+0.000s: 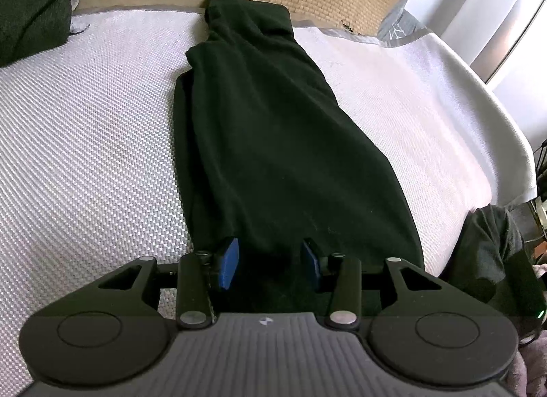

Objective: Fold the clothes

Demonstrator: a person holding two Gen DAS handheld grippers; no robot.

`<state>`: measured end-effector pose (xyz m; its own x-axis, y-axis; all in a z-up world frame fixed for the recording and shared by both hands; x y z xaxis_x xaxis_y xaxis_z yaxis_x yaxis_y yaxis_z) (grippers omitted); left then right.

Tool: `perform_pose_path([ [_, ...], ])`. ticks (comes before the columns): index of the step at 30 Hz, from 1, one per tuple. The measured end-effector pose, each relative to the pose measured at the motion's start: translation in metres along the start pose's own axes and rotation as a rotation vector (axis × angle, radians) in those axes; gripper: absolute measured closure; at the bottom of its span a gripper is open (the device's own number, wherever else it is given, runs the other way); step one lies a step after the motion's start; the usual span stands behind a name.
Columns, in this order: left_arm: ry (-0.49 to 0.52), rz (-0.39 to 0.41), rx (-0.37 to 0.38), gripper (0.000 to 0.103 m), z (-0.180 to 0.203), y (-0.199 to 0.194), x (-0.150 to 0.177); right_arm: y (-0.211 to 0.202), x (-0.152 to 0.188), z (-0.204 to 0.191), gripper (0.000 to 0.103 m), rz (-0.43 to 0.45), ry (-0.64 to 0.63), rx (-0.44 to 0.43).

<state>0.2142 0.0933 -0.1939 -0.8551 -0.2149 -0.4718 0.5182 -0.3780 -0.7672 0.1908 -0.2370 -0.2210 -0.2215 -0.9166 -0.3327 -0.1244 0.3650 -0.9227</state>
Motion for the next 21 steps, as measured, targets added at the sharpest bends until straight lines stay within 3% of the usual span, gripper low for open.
perform_pose_path([
  [5, -0.021, 0.004, 0.014, 0.058, -0.003, 0.001, -0.002, 0.026, 0.004, -0.016, 0.062, -0.128, -0.08, -0.06],
  [9, -0.04, -0.003, 0.023, 0.058, -0.004, 0.006, -0.004, 0.031, 0.015, -0.006, 0.063, -0.174, 0.042, -0.12],
  [12, -0.019, -0.013, 0.001, 0.058, 0.0, 0.012, -0.003, 0.027, 0.021, 0.0, 0.063, -0.16, 0.113, -0.139],
  [14, 0.004, -0.013, -0.009, 0.058, 0.004, 0.012, -0.002, 0.019, 0.022, -0.004, 0.063, -0.124, 0.088, -0.101],
  [19, 0.007, -0.013, -0.009, 0.057, 0.005, 0.011, -0.002, -0.021, 0.026, -0.004, 0.063, 0.088, 0.086, -0.006],
  [21, 0.005, -0.014, -0.007, 0.057, 0.005, 0.012, -0.003, -0.028, 0.025, -0.002, 0.063, 0.145, 0.083, -0.013],
])
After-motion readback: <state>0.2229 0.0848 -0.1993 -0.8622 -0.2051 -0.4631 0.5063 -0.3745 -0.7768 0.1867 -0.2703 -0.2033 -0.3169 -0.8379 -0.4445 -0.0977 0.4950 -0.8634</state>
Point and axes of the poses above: each gripper's, at about its wrist camera, not at the fingertips, and y roughly the way its jaws point, z to its right, x to its underside, the point moved 4 cm from there along y, roughly the way its jaws point, and after that the axes turned 9 degrees about -y, right-handed, at the moved point
